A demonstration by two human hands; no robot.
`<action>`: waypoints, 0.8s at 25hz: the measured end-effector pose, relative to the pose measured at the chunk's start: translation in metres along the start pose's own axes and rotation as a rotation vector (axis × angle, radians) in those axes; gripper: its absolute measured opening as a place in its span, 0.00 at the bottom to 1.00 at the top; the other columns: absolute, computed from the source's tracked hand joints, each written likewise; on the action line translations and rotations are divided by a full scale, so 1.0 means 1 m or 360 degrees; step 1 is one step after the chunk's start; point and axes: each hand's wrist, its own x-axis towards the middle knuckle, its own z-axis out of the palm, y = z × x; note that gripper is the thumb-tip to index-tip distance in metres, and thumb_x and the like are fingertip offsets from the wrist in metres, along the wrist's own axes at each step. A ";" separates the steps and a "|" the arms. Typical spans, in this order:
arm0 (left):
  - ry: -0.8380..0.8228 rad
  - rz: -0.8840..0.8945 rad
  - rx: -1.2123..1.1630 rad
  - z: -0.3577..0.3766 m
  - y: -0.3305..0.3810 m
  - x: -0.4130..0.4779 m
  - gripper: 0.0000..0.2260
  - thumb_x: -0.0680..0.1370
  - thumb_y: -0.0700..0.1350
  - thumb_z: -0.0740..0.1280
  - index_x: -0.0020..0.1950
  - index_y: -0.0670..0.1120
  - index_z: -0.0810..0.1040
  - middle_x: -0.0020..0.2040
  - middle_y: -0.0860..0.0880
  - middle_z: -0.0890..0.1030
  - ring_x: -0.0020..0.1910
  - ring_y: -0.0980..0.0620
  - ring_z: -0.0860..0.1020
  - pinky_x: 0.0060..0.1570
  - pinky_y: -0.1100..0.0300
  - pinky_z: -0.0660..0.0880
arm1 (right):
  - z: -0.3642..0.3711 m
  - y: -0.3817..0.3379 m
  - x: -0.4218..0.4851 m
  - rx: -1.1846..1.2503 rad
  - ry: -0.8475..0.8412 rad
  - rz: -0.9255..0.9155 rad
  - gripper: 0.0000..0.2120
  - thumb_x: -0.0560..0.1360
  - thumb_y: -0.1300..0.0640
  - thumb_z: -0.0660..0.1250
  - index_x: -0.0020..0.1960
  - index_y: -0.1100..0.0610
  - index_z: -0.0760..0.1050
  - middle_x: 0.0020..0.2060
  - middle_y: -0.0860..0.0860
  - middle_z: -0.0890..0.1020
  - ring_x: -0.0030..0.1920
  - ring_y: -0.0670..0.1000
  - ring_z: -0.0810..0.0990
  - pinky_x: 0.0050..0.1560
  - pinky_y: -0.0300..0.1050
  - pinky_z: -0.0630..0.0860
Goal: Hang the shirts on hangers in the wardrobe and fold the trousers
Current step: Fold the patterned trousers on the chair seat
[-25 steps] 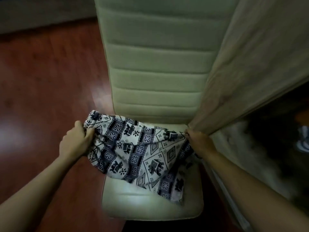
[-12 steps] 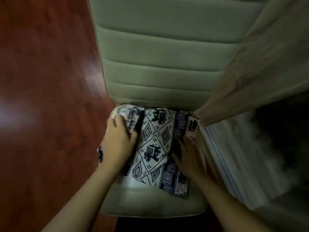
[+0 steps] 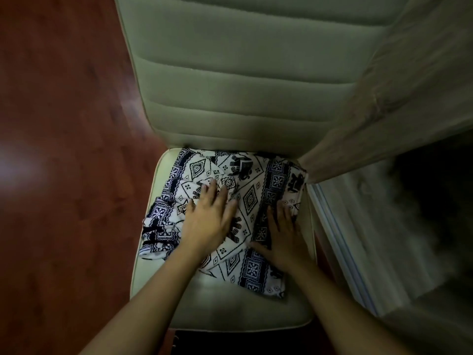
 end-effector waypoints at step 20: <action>0.1146 0.0828 0.0938 -0.011 -0.021 -0.046 0.07 0.74 0.43 0.63 0.51 0.44 0.75 0.38 0.44 0.77 0.38 0.45 0.69 0.37 0.52 0.62 | 0.017 -0.039 -0.048 0.2432 -0.0262 0.0548 0.55 0.45 0.15 0.51 0.55 0.55 0.74 0.45 0.52 0.80 0.38 0.48 0.76 0.34 0.39 0.64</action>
